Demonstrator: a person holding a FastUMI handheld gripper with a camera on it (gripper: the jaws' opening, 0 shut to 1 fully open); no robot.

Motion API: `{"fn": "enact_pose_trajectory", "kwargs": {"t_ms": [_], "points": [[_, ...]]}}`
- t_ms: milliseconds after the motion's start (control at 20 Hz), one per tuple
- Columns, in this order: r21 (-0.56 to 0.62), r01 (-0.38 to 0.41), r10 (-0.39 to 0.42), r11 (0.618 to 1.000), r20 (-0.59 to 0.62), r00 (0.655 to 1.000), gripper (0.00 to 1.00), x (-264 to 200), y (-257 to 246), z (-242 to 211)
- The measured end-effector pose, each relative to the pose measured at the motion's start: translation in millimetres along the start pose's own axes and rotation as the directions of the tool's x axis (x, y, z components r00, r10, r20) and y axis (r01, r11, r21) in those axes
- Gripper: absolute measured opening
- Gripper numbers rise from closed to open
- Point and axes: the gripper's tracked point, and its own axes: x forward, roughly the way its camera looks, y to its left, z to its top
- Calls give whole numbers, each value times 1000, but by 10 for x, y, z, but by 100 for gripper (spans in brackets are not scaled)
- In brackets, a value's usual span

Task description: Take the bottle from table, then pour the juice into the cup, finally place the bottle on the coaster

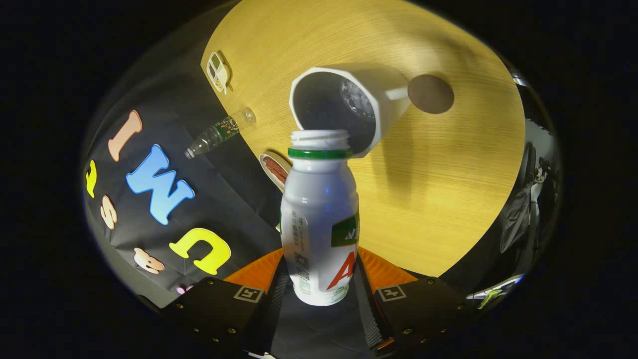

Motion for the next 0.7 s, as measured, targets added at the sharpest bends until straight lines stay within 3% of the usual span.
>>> {"fn": "enact_pose_trajectory", "kwargs": {"t_ms": [350,600,700], "points": [[-203,3,12,979,72,997,68,80,-118,37],[-381,38,25,924,159,987,68,221,-182,96],[-460,63,24,886,182,983,68,262,-221,74]]}}
